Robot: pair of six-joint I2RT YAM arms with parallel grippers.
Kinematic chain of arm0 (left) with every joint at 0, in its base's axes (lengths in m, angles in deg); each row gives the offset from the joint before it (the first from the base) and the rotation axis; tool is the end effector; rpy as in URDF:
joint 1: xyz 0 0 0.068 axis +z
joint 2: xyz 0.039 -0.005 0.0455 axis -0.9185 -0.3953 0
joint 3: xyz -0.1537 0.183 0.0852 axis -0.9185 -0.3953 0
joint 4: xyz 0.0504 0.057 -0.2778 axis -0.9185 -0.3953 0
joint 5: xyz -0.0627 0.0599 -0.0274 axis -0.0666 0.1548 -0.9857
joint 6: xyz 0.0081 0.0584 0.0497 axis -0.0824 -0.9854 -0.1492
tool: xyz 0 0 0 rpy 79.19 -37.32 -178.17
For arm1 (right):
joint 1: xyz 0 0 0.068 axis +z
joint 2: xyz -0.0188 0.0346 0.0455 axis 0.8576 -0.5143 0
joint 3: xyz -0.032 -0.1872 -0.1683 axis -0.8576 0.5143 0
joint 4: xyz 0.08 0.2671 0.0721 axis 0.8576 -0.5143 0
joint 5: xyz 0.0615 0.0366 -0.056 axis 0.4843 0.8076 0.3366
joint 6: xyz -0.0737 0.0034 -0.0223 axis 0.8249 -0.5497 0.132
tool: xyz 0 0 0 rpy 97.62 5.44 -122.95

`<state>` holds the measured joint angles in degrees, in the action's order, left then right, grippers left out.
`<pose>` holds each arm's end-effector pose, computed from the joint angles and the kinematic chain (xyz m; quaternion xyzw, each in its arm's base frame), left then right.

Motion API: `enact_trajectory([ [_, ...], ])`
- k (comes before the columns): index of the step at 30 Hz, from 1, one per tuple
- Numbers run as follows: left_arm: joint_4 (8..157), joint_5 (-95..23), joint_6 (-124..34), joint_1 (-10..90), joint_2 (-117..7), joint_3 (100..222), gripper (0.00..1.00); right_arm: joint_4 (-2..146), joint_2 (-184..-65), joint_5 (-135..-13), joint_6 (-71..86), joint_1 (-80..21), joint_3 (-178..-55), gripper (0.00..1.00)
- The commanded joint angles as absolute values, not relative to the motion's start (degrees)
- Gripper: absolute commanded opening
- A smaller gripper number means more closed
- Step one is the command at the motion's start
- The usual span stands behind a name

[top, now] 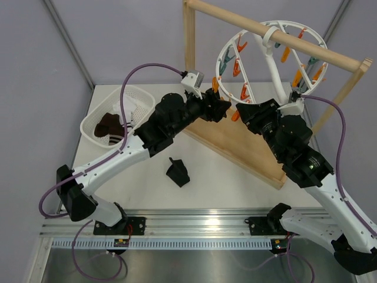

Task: Clip the socks to the hanger
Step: Open the clamp at the hanger, then pick up the sock at the center of the board.

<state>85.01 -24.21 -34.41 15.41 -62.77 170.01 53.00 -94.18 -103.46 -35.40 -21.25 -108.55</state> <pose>0.2565 -0.3139 0.4135 0.1515 0.6745 -0.4159 0.5910 0.2074 0.1303 0.4323 0.2021 0.6951 0.3703 0.5821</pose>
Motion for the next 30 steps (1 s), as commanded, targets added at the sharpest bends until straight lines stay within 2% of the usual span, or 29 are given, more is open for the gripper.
enact_trajectory([
  [1, 85.2, -23.5, -33.6, 16.1, -62.6, 171.3, 0.68, 51.4, -95.7, -102.5, -37.6, -21.5, -106.7, 0.00],
  [8, 84.0, -19.9, -32.8, 17.4, -56.7, 164.2, 0.74, 53.4, -98.9, -101.4, -35.3, -21.5, -106.9, 0.00],
  [14, 73.7, -14.1, -31.4, 19.0, -49.9, 158.9, 0.88, 57.3, -100.2, -100.8, -32.8, -21.5, -104.2, 0.00],
  [16, 69.7, -12.9, -29.9, 19.3, -47.0, 155.8, 0.98, 58.3, -100.9, -100.5, -32.5, -21.5, -103.6, 0.00],
  [17, 68.4, -12.5, -29.4, 19.5, -46.0, 154.8, 0.99, 58.8, -101.0, -100.3, -32.3, -21.5, -103.3, 0.00],
  [27, 53.9, -6.9, -21.7, 20.6, -38.9, 139.8, 0.98, 61.2, -102.2, -99.4, -29.7, -21.5, -102.9, 0.00],
  [30, 53.0, -8.0, -18.9, 21.0, -40.0, 136.2, 0.94, 61.7, -102.8, -98.4, -29.5, -21.5, -102.5, 0.00],
])
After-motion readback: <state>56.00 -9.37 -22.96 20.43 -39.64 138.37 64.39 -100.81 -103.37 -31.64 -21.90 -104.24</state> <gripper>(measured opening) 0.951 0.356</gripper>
